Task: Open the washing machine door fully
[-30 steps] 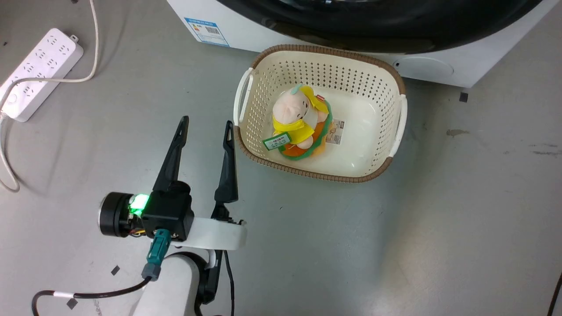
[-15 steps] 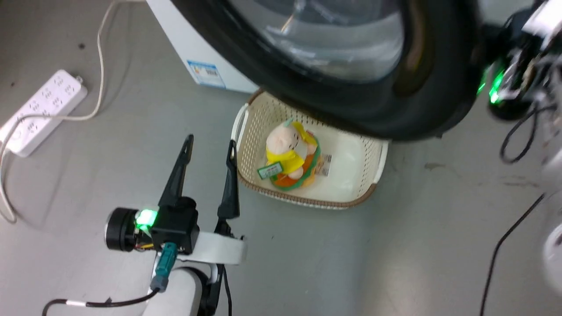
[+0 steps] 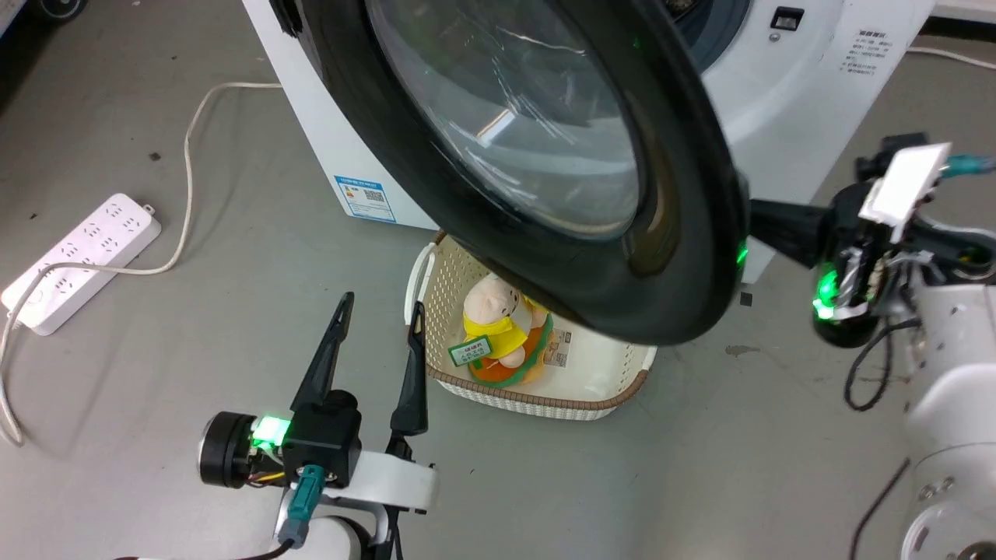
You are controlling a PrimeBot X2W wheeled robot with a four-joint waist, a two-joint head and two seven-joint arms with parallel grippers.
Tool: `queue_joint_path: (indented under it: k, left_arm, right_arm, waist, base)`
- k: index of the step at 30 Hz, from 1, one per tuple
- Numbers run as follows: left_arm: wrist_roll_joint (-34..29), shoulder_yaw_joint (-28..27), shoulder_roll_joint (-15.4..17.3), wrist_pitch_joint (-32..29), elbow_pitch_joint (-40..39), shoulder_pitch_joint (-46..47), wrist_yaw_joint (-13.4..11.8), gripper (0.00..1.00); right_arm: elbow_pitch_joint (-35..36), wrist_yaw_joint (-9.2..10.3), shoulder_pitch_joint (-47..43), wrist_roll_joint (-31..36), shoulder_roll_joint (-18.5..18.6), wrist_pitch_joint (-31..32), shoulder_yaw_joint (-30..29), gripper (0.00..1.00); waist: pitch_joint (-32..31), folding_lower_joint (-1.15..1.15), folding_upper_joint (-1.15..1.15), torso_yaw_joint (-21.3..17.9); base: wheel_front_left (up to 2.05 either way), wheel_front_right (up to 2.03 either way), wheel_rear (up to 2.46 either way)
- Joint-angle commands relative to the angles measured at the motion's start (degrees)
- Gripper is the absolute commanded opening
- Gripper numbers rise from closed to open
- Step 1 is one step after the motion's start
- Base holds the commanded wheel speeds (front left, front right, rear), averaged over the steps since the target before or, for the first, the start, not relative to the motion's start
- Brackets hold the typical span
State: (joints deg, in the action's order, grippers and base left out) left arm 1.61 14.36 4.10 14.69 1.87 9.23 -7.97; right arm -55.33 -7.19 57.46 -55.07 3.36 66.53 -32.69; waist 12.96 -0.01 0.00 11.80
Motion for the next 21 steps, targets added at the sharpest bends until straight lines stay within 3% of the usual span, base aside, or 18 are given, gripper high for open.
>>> queue_joint_path:
  k: [1, 10, 11, 17, 21]
  left_arm:
    - [-0.3, 0.2, 0.0, 0.3, 0.1, -0.8, 0.2, 1.0]
    - [-0.4, 1.1, 0.0, 0.3, 1.7, -1.9, 1.0, 1.0]
    - [-0.4, 1.3, 0.0, 0.3, 1.8, -2.0, 1.1, 1.0]
    - [-0.2, 1.3, -0.1, 0.3, 2.2, -2.7, 1.0, 1.0]
    - [-0.2, 1.1, -0.1, 0.3, 2.4, -3.2, 0.9, 1.0]
  right_arm:
    - [-0.3, -0.3, -1.1, -0.8, -0.5, 0.3, 0.5, 0.0]
    - [2.3, -0.3, -7.4, -17.8, -0.5, 0.0, 17.0, 0.0]
    - [3.9, -0.3, -9.6, -21.9, -0.5, -0.6, 21.0, 0.0]
    - [11.2, -0.3, -17.4, -31.8, -0.5, -4.0, 34.1, 0.0]
    - [16.4, -0.3, -21.8, -34.7, -0.5, -8.6, 40.3, 0.0]
  waist:
    - [-0.1, 0.01, 0.0, 0.0]
    - [-0.8, 0.01, 0.0, 0.3]
    - [-1.2, 0.01, 0.0, 0.3]
    - [-2.9, 0.01, 0.0, 0.1]
    - [-4.2, 0.01, 0.0, -0.4]
  base:
    - [0.0, 0.0, 0.0]
    - [0.0, 0.0, 0.0]
    - [0.0, 0.0, 0.0]
    - [0.0, 0.0, 0.0]
    - [0.0, 0.0, 0.0]
